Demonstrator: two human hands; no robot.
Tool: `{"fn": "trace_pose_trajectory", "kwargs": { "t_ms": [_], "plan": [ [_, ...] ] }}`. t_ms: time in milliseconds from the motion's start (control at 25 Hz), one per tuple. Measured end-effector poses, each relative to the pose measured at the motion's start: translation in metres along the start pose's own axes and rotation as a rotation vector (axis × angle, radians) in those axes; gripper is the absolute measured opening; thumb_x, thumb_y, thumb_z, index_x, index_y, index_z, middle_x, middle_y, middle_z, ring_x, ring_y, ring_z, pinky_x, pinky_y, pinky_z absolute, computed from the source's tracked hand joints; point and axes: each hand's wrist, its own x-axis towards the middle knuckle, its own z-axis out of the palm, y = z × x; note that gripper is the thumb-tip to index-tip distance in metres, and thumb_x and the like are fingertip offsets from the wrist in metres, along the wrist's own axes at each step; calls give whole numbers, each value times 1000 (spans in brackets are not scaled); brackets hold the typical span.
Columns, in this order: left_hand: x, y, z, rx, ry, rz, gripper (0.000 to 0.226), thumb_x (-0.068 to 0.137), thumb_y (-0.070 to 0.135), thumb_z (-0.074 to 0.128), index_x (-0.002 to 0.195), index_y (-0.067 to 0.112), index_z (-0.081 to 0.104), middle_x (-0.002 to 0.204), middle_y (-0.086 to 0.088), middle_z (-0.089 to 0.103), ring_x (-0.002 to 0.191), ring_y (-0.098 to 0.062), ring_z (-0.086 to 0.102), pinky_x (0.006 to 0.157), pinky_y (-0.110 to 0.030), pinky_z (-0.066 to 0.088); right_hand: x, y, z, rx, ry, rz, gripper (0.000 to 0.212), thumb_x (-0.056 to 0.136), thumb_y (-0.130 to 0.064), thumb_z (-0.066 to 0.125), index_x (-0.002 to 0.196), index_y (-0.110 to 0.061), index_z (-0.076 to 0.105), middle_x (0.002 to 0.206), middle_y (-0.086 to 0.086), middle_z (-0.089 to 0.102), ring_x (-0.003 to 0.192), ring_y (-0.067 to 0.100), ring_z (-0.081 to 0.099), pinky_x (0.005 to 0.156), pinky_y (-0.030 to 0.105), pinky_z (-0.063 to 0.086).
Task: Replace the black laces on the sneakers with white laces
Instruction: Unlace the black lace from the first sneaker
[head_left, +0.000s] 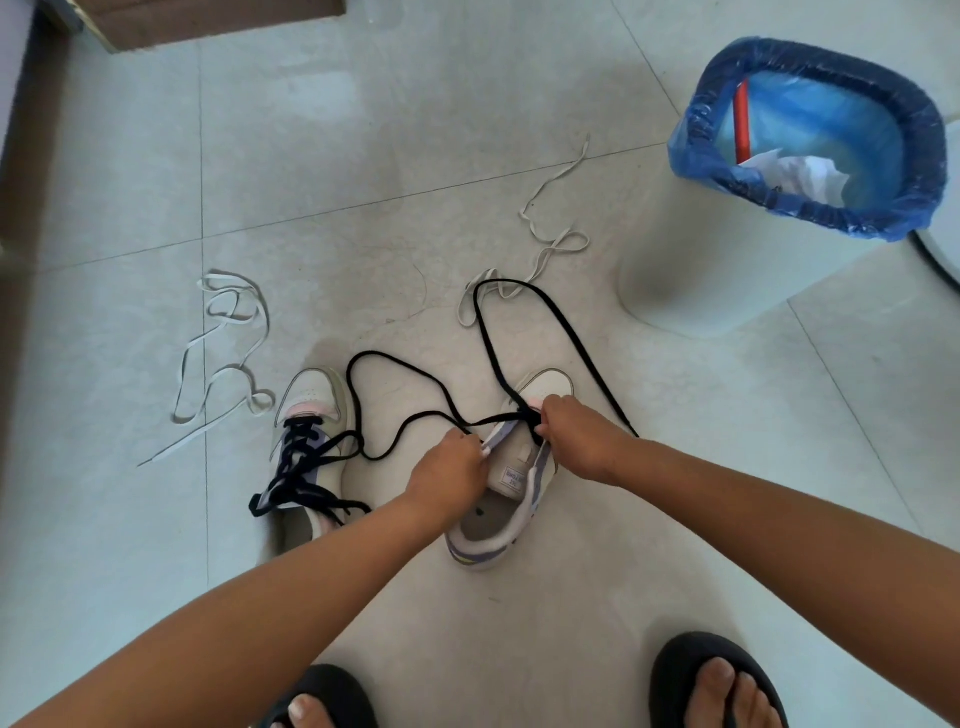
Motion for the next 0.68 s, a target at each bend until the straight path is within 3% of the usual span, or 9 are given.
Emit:
{"fn": "trace_pose_trajectory", "kwargs": {
  "t_ms": [120,240,320,360,440,520,560,600,680],
  "plan": [
    [-1,-1,2,49,-23,15,31,101,22,35,109,-2,53,115,-19,49,99,-35,54,79,-38,41,0,3,-12,-248,-58,-99,11,96,-5,43,106,-4,44,109,20,53,87,31,53,64,33,33],
    [0,-3,3,148,-28,26,26,100,19,35,111,0,50,116,-18,49,98,-36,55,72,-37,38,-6,9,-20,-895,286,-443,19,73,-7,61,92,-12,62,78,4,60,64,18,56,43,26,38],
    [0,-3,5,188,-33,22,23,100,16,36,113,1,49,118,-17,48,98,-35,56,69,-34,37,-9,7,-24,-1019,438,-491,18,66,-14,64,84,-15,66,66,-1,59,56,14,57,38,21,36],
    [0,-2,6,202,-40,14,23,100,14,37,114,1,49,119,-16,48,99,-34,57,71,-33,39,-10,5,-23,-937,394,-403,20,74,-16,62,93,-13,62,75,2,61,65,17,59,43,24,38],
    [1,0,9,221,-53,0,23,99,10,36,116,1,48,122,-16,47,101,-32,57,75,-33,42,-10,1,-18,-466,188,-1,23,94,-31,47,106,-11,49,95,8,60,83,25,60,56,31,39],
    [3,1,10,222,-52,-3,23,99,9,36,117,0,47,122,-17,47,101,-32,58,77,-33,44,-13,-5,-5,123,0,275,35,98,-43,35,88,-13,50,85,7,58,72,24,60,54,29,44],
    [3,1,10,219,-51,-3,23,99,9,36,117,0,47,122,-17,47,101,-32,58,77,-33,44,-13,-7,2,345,-21,294,36,99,-41,35,77,-15,48,78,5,55,68,24,58,53,28,46],
    [3,0,11,215,-49,-4,24,99,10,36,117,0,47,122,-17,47,101,-32,58,77,-33,44,-11,-7,5,433,-21,269,36,100,-36,35,72,-16,46,76,5,54,70,25,57,55,29,46],
    [2,-1,10,228,-46,-4,23,99,10,36,117,0,47,122,-17,47,100,-32,58,76,-33,44,-9,-2,1,176,20,114,27,99,-24,38,78,-14,50,83,9,56,81,31,57,61,30,38]
  ]
}}
